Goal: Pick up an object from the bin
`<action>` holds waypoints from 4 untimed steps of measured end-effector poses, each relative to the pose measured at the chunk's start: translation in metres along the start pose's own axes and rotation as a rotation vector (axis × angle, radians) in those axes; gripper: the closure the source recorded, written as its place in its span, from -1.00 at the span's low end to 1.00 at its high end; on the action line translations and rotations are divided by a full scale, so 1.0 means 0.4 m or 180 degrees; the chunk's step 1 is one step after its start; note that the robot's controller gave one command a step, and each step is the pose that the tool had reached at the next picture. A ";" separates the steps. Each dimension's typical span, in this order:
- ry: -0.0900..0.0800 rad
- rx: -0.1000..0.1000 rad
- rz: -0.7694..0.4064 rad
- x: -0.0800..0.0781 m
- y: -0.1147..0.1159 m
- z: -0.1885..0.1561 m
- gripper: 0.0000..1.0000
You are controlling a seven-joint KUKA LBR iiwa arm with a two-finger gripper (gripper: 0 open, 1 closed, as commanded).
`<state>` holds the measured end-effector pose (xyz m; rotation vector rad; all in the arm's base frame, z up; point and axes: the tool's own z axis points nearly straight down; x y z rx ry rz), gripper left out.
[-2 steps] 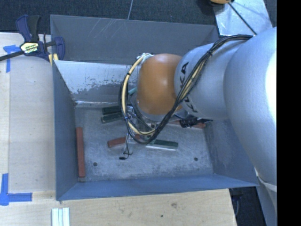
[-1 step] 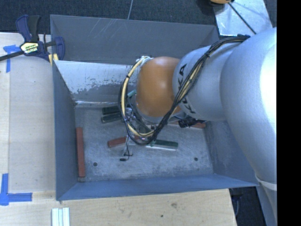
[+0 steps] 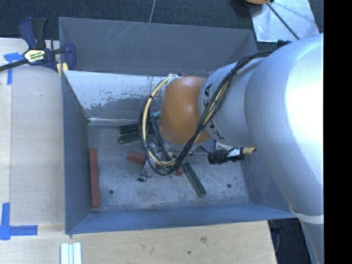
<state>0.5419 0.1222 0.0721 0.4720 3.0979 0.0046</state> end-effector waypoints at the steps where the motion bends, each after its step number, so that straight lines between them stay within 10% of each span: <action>1: 0.0000 0.0000 0.0001 0.000 0.000 0.000 1.00; 4: 0.0018 0.0011 0.0003 0.002 -0.003 -0.085 1.00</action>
Offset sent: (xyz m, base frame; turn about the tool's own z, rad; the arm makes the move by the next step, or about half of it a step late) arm -0.0002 0.0000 0.0543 0.0000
